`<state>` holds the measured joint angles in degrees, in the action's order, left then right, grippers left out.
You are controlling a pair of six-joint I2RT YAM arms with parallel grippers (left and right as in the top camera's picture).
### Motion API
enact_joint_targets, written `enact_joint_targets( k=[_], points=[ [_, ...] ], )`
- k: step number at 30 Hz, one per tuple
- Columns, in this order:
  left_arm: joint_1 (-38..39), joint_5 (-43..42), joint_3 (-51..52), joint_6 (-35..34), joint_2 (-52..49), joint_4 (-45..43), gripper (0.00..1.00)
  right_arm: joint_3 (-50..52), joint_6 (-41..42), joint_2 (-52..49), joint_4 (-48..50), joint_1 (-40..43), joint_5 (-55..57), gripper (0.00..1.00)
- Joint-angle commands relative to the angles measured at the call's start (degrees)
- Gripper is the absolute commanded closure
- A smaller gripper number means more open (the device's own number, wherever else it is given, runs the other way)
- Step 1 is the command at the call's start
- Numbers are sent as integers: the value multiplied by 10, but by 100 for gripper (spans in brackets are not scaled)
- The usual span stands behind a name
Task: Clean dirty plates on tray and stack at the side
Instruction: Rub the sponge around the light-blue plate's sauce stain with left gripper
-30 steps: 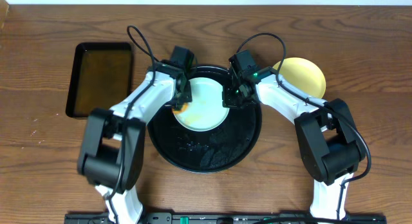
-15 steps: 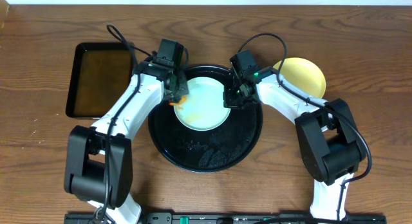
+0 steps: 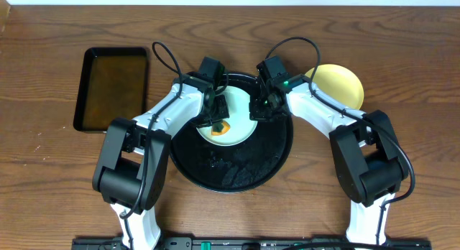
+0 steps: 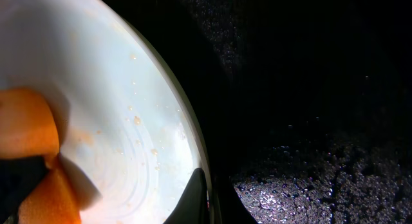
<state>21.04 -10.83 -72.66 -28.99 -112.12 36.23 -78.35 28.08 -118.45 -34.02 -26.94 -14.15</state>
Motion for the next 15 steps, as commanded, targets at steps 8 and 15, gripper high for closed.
enact_joint_targets(
  k=[8, 15],
  points=[
    [-38, 129, 4, 109, -7, 69, 92, 14, 2, -24, -11, 8, 66, 99],
    [-61, 192, 4, 178, -7, -25, 92, 14, 2, -24, -11, 8, 66, 99]
  ],
)
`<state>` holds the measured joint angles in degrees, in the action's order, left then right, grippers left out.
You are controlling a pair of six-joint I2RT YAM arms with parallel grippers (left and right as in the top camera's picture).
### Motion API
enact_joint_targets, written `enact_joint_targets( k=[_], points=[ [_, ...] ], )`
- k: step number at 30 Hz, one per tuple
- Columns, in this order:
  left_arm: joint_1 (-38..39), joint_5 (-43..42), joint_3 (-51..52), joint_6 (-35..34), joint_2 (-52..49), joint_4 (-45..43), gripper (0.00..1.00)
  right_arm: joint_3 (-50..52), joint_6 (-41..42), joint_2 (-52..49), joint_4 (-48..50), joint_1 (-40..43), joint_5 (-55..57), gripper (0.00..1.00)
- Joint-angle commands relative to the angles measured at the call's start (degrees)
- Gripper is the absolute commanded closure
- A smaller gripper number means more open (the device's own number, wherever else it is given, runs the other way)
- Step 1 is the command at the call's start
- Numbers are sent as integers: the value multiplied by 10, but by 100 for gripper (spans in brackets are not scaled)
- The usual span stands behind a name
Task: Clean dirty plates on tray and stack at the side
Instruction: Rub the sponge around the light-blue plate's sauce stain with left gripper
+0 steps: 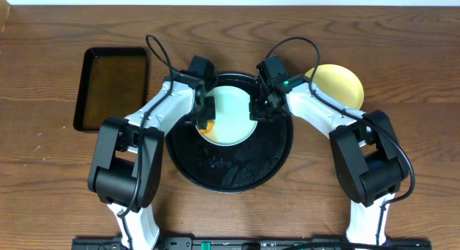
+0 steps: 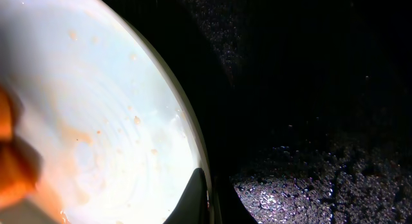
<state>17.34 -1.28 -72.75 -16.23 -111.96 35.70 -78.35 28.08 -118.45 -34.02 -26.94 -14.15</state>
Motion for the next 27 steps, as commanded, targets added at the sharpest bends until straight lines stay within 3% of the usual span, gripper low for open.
enact_joint_targets(
  k=[1, 9, 20, 27],
  points=[
    [-24, 97, 5, 53, -9, -37, 92, 14, 2, -24, -11, 8, 66, 99],
    [-24, 95, 4, 45, 7, -116, 92, 14, 1, -24, -11, 8, 66, 99],
    [-26, 71, 4, -58, 142, -115, 93, 14, 1, -24, -12, 8, 66, 99],
    [-25, -78, 5, -57, 171, -105, 92, 14, 2, -24, -10, 8, 66, 99]
  ],
)
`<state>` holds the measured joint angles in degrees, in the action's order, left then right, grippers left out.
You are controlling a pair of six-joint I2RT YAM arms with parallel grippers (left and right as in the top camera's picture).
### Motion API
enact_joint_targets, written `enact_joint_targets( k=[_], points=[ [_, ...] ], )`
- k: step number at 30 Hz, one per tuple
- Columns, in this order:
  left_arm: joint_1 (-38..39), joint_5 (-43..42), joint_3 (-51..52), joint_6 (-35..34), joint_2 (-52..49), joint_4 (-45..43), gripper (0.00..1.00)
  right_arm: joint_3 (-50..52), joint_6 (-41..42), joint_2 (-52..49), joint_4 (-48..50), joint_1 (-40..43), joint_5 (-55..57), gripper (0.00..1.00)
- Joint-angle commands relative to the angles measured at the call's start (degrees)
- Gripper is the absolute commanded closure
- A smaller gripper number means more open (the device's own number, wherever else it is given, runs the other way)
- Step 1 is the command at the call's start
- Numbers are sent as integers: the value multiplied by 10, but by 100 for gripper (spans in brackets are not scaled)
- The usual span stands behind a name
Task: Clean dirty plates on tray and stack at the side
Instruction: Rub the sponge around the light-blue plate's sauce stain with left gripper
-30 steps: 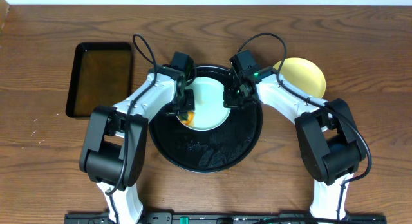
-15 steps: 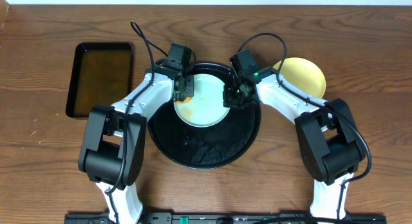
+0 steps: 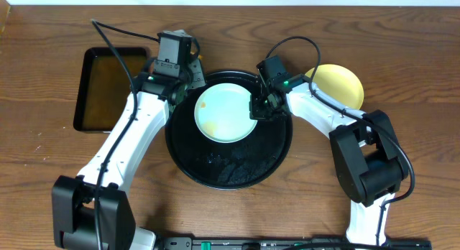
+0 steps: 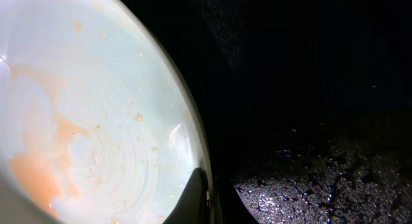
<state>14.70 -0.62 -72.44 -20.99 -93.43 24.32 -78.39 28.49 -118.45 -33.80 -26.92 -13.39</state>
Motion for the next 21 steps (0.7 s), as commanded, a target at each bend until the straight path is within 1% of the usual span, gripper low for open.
enact_joint_targets(
  k=[1, 3, 7, 9, 13, 17, 21],
  points=[
    [3, -109, 2, -10, -22, 14, 93, 14, -3, -24, -13, 7, 59, 99],
    [7, -132, 3, -10, -41, 21, 93, 14, -3, -24, -13, 7, 59, 99],
    [17, -139, 3, -28, -99, 26, 93, 14, -3, -24, -13, 7, 59, 99],
    [21, -157, 3, -33, -132, 26, 93, 14, -3, -24, -13, 7, 59, 99],
    [21, -219, 3, -35, -191, 26, 93, 14, -3, -24, -13, 7, 59, 99],
    [22, -283, 3, -52, -227, 23, 93, 14, -2, -24, -13, 7, 59, 99],
    [21, -282, 3, -52, -249, 22, 92, 14, -3, -24, -13, 7, 59, 99]
  ],
)
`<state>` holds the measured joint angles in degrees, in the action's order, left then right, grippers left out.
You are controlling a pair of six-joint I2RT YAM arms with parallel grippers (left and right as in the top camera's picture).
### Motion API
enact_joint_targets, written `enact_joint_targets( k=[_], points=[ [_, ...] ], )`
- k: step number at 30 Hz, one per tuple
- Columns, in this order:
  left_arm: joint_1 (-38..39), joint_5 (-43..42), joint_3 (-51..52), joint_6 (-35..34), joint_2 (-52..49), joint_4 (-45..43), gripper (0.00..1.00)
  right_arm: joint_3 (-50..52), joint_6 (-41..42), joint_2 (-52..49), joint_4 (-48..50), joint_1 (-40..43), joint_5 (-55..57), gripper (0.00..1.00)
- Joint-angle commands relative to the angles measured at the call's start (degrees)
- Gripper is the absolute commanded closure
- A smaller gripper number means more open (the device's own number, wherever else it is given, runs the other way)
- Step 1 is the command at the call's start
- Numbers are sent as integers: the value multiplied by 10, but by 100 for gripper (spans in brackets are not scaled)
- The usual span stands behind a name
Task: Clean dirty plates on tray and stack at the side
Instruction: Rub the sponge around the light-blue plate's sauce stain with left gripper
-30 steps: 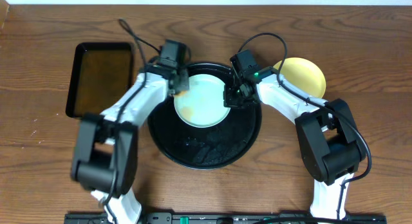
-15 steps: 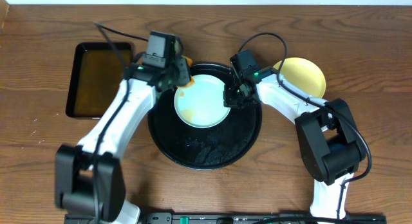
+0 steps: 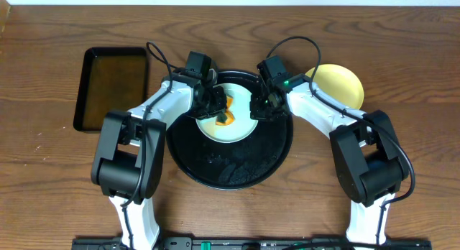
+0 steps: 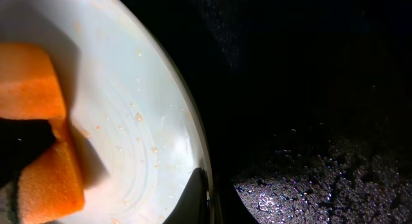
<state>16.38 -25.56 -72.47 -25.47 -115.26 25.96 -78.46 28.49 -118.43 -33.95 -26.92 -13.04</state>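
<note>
A pale plate (image 3: 233, 128) lies in the upper half of the round black tray (image 3: 230, 167). My left gripper (image 3: 218, 108) is shut on an orange sponge (image 3: 225, 119) that presses on the plate's middle. My right gripper (image 3: 256, 110) is shut on the plate's right rim. In the right wrist view one dark finger (image 4: 195, 197) lies over the rim of the plate (image 4: 135, 114), with the sponge (image 4: 38, 147) at the far left. Small orange specks dot the plate's surface. The wet tray floor (image 4: 309, 172) shows to the right.
A yellow plate (image 3: 339, 83) sits on the table to the right of the tray, behind my right arm. A rectangular black tray (image 3: 111, 88) with brownish liquid lies at the far left. The tray floor glistens with water drops.
My left gripper was off the plate, over the round tray's upper left rim. It is now back over the plate with the sponge pressed on the middle. The orange smear no longer shows.
The sponge lay on the plate's middle, then at its left edge with an orange smear on the surface. Then my left gripper stood off the plate by the tray's rim. Now it is on the plate again. My right gripper held the rim throughout.
</note>
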Motion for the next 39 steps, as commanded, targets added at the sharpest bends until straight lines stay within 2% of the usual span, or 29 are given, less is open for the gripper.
enact_joint_targets(
  k=[1, 12, 19, 22, 26, 31, 39],
  points=[
    [3, -24, 3, -8, -33, 5, 92, 15, -3, -24, -12, 7, 55, 99],
    [2, 239, 2, -7, -23, 19, 93, 15, -3, -24, -14, 7, 55, 99],
    [2, 398, 1, 26, -11, 20, 92, 15, -3, -24, -14, 7, 55, 99],
    [2, 431, -2, 52, -11, 20, 92, 15, -3, -24, -14, 7, 55, 99],
    [2, 435, -7, 76, -5, 24, 93, 15, -3, -24, -14, 7, 55, 99],
    [3, 490, -7, 77, 39, 25, 93, 15, -3, -24, -14, 7, 55, 99],
    [4, 476, -7, 68, 142, 45, 93, 15, -3, -24, -14, 7, 55, 99]
  ],
)
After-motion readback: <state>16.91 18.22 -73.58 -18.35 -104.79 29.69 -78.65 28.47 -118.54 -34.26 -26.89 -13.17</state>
